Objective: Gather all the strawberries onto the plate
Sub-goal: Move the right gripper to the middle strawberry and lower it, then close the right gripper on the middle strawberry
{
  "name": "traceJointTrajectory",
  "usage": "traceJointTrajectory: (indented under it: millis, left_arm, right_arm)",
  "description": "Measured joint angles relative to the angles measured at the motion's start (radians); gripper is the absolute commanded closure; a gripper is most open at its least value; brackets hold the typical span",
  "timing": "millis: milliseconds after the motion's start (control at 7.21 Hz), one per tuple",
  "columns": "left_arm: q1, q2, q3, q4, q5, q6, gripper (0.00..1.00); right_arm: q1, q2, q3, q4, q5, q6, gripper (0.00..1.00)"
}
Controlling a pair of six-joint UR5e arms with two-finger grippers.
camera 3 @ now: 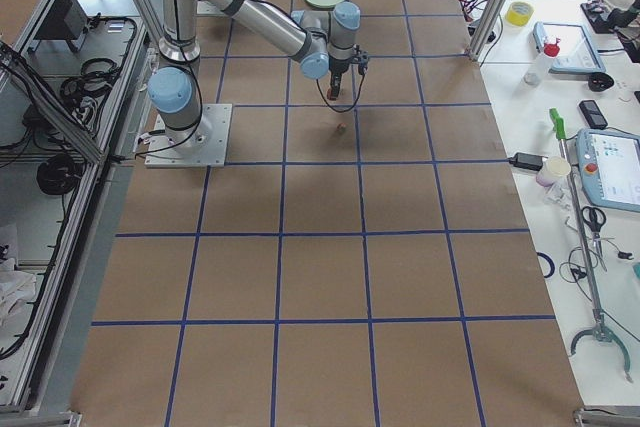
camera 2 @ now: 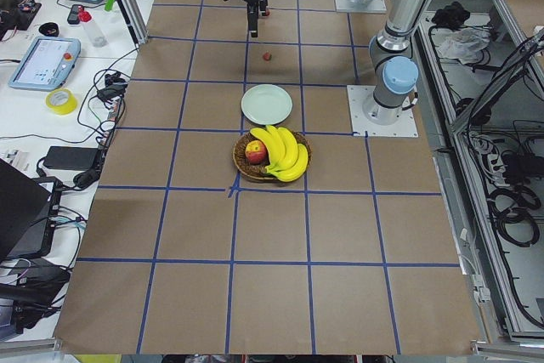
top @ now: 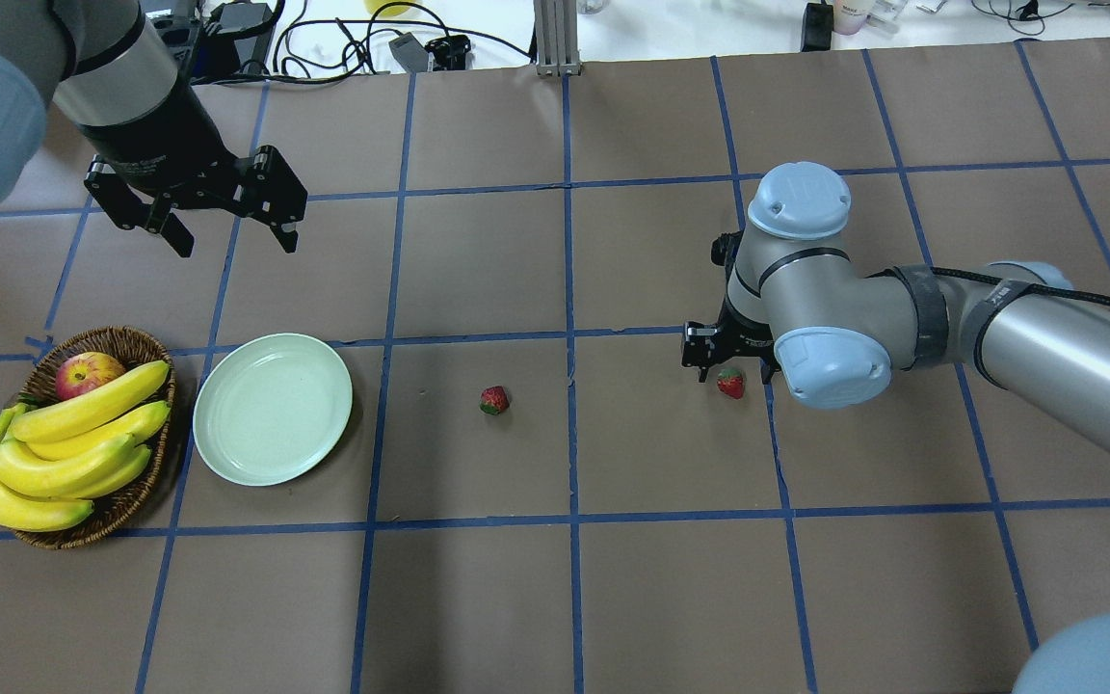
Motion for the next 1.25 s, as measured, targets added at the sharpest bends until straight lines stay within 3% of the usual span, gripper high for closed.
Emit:
traceJointTrajectory:
  millis: [278,694,1249]
  left_arm:
    - [-0.001,0.002,-0.001,0.009,0.002,0.0,0.0]
    - [-0.005,0.003,-0.005,0.009,0.0,-0.004,0.0]
    - [-0.006,0.01,-0.01,0.009,0.007,0.001,0.0]
  right_arm:
    - [0.0,0.005,-0.003,0.008,0.001,0.002,0.85]
    - [0.025,0.004,-0.022,0.013,0.018,0.019,0.85]
    - [0.192,0.083,-0.254,0.118,0.202,0.358,0.84]
